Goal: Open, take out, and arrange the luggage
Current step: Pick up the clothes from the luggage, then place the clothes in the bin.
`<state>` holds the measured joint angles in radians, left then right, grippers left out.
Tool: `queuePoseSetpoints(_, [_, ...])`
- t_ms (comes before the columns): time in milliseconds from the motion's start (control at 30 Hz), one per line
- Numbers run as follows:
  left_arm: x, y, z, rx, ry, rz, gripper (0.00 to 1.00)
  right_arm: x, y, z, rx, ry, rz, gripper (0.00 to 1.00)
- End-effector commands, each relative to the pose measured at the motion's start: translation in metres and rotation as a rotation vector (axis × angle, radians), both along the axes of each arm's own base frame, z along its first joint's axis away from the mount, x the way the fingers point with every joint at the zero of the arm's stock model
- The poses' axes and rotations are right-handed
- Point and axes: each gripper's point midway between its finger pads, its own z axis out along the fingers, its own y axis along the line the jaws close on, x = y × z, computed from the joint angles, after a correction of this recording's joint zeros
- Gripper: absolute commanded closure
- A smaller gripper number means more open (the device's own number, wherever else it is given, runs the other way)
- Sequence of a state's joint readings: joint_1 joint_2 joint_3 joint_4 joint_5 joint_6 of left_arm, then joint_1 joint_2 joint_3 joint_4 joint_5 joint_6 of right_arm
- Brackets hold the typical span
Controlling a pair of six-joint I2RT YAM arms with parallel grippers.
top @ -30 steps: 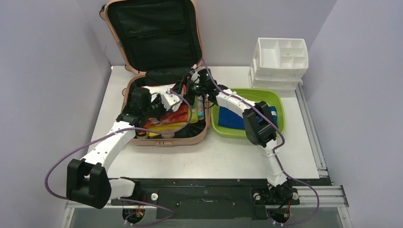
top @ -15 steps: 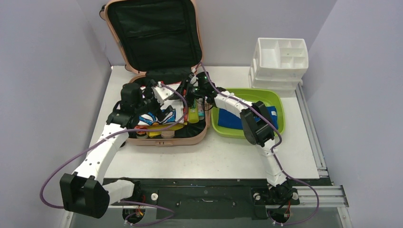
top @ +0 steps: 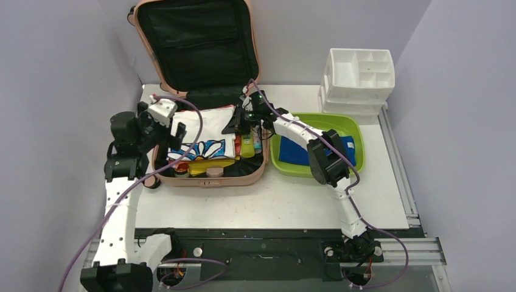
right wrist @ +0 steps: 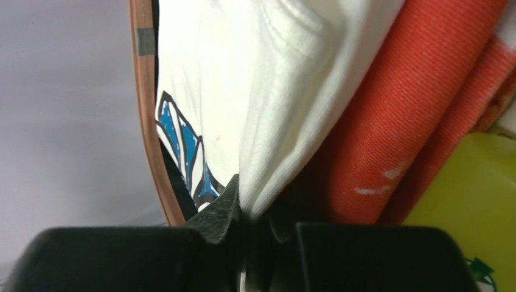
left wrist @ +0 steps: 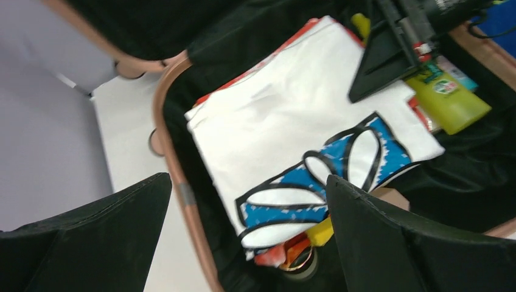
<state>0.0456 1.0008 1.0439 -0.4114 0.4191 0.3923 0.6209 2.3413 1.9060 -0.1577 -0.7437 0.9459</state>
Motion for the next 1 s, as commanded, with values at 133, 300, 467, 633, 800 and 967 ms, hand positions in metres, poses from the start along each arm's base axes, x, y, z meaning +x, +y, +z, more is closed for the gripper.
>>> queuePoseSetpoints(133, [-0.041, 0.071, -0.016, -0.013, 0.034, 0.267, 0.04, 0.019, -0.035, 0.047, -0.153, -0.208, -0.007, 1.0])
queuePoseSetpoints(300, [-0.055, 0.088, -0.034, -0.038, 0.039, 0.342, 0.04, 0.028, -0.078, 0.078, -0.205, -0.253, -0.075, 1.0])
queuePoseSetpoints(467, [-0.054, 0.086, -0.044, -0.078, 0.059, 0.338, 0.04, 0.035, -0.117, 0.088, -0.281, -0.293, -0.135, 1.0])
queuePoseSetpoints(633, [-0.054, 0.089, -0.045, -0.072, 0.056, 0.353, 0.04, 0.04, -0.146, 0.091, -0.352, -0.308, -0.168, 1.0])
queuePoseSetpoints(800, [-0.054, 0.091, -0.049, -0.07, 0.061, 0.362, 0.04, 0.025, -0.175, 0.067, -0.484, -0.28, -0.097, 1.0])
queuePoseSetpoints(967, [-0.054, 0.092, -0.051, -0.07, 0.061, 0.361, 0.04, 0.006, -0.214, 0.028, -0.588, -0.206, -0.033, 1.0])
